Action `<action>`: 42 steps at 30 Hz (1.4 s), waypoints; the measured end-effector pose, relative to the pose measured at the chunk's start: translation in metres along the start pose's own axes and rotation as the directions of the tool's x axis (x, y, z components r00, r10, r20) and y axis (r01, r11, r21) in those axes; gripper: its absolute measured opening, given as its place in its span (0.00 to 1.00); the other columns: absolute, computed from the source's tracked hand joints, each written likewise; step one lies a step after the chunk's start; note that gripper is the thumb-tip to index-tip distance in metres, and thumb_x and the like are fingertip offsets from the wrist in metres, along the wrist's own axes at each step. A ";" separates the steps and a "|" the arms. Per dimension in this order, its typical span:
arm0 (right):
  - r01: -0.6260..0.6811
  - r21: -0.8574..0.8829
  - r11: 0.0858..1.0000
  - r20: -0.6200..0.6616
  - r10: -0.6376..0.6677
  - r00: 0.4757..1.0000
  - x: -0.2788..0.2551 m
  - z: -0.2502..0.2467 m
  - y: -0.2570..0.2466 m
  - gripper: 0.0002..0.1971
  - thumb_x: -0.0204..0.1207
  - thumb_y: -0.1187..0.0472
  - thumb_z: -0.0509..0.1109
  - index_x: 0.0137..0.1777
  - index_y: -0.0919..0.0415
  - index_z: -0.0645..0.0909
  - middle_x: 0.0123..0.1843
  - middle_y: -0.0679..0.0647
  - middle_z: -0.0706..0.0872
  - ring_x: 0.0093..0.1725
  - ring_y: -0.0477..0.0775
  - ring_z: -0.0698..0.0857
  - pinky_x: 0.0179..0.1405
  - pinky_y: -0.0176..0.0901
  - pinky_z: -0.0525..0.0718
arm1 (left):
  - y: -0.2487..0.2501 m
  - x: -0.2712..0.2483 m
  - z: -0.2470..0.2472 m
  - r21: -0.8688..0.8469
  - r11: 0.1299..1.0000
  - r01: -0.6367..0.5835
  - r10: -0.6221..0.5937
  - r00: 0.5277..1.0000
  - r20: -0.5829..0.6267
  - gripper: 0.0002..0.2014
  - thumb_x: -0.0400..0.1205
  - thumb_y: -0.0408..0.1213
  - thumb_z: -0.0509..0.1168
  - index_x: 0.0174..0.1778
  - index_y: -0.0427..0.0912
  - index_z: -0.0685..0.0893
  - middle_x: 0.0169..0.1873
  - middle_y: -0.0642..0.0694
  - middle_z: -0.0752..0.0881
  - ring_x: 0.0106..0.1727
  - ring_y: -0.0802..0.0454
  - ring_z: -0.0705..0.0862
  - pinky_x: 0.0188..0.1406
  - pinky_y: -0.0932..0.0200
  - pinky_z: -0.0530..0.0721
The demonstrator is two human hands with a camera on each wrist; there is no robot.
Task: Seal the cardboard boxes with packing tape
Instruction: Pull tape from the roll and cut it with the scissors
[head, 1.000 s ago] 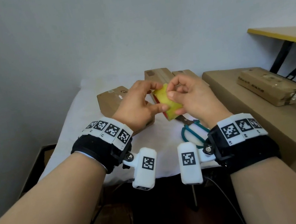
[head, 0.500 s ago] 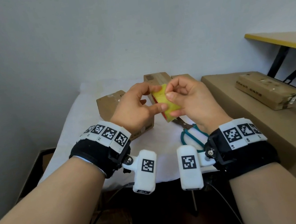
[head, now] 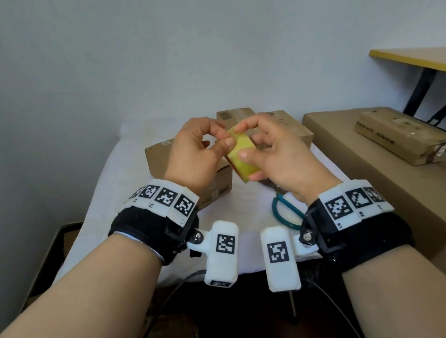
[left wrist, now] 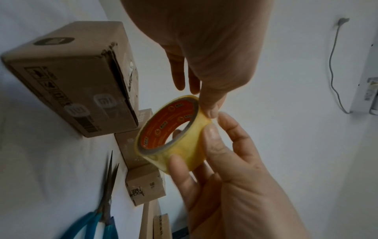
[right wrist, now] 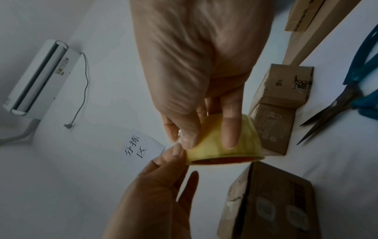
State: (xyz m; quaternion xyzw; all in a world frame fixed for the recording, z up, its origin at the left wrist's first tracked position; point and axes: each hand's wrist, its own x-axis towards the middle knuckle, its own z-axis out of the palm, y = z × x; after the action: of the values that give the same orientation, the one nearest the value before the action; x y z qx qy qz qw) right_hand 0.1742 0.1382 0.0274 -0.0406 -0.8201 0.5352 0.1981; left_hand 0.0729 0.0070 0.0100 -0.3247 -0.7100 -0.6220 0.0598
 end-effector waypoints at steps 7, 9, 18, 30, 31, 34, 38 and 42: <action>-0.005 -0.095 0.995 -0.051 0.000 0.999 0.003 0.002 0.002 0.29 0.80 0.64 0.76 0.67 0.32 0.67 0.48 0.62 0.90 0.48 0.58 0.92 0.36 0.45 0.91 | 0.004 0.000 -0.003 0.253 0.956 -0.150 0.171 0.983 -0.061 0.04 0.75 0.32 0.75 0.39 0.43 0.87 0.57 0.54 0.79 0.66 0.52 0.74 0.64 0.72 0.67; -0.001 -0.174 0.985 -0.109 -0.018 0.994 0.006 0.002 0.006 0.26 0.80 0.61 0.75 0.63 0.32 0.68 0.47 0.64 0.90 0.46 0.61 0.91 0.40 0.58 0.92 | 0.009 -0.002 -0.003 0.340 0.905 -0.256 0.286 0.957 -0.041 0.04 0.75 0.31 0.75 0.39 0.42 0.87 0.57 0.52 0.78 0.65 0.53 0.71 0.60 0.79 0.62; -0.017 -0.193 0.981 -0.160 -0.014 0.987 0.010 0.005 0.010 0.09 0.82 0.57 0.74 0.48 0.45 0.75 0.37 0.64 0.88 0.35 0.67 0.85 0.34 0.61 0.85 | 0.023 -0.002 -0.005 0.485 0.750 -0.449 0.488 0.871 0.053 0.05 0.71 0.29 0.77 0.35 0.42 0.89 0.57 0.46 0.81 0.65 0.46 0.71 0.60 0.65 0.66; -0.071 -0.117 0.991 -0.204 0.047 0.978 0.007 -0.011 -0.001 0.10 0.81 0.59 0.76 0.41 0.50 0.79 0.44 0.62 0.89 0.39 0.57 0.84 0.30 0.48 0.83 | 0.032 -0.002 -0.028 0.143 0.978 0.153 -0.184 0.953 0.242 0.38 0.65 0.50 0.78 0.74 0.63 0.74 0.64 0.54 0.78 0.69 0.51 0.78 0.75 0.46 0.75; -0.059 -0.113 0.992 -0.205 0.035 0.978 0.007 -0.009 -0.004 0.09 0.81 0.59 0.76 0.41 0.51 0.79 0.47 0.64 0.90 0.41 0.62 0.87 0.29 0.47 0.84 | 0.031 -0.003 -0.024 0.153 0.974 0.165 -0.202 0.941 0.273 0.35 0.67 0.50 0.80 0.70 0.62 0.76 0.55 0.54 0.79 0.60 0.50 0.81 0.67 0.49 0.80; -0.032 -0.119 0.992 -0.192 0.009 0.981 0.009 -0.006 -0.010 0.09 0.82 0.58 0.74 0.42 0.51 0.79 0.48 0.66 0.91 0.49 0.69 0.90 0.28 0.46 0.86 | 0.028 -0.004 -0.018 0.108 0.978 0.181 -0.204 0.941 0.270 0.23 0.74 0.43 0.80 0.63 0.53 0.81 0.42 0.56 0.80 0.37 0.61 0.79 0.38 0.66 0.77; 0.013 -0.186 0.982 -0.115 -0.035 0.993 0.010 -0.003 -0.014 0.07 0.85 0.58 0.70 0.44 0.50 0.80 0.44 0.54 0.85 0.45 0.58 0.87 0.29 0.43 0.87 | 0.027 0.000 -0.025 -0.018 0.980 0.200 -0.192 0.959 0.206 0.09 0.75 0.38 0.80 0.46 0.47 0.87 0.41 0.54 0.88 0.33 0.66 0.83 0.46 0.62 0.80; 0.066 -0.227 0.972 -0.067 -0.083 0.994 0.012 -0.001 -0.019 0.08 0.87 0.61 0.66 0.45 0.50 0.80 0.51 0.55 0.84 0.47 0.54 0.86 0.30 0.41 0.89 | 0.029 0.003 -0.033 -0.044 0.984 0.171 -0.162 0.973 0.164 0.07 0.73 0.34 0.80 0.36 0.47 0.88 0.50 0.39 0.90 0.46 0.47 0.87 0.58 0.48 0.84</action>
State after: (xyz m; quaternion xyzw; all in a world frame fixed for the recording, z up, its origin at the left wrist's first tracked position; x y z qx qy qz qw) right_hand 0.1665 0.1343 0.0478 -0.0524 -0.8682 0.4295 0.2431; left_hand 0.0757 -0.0216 0.0426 -0.3144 -0.7188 -0.6172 -0.0594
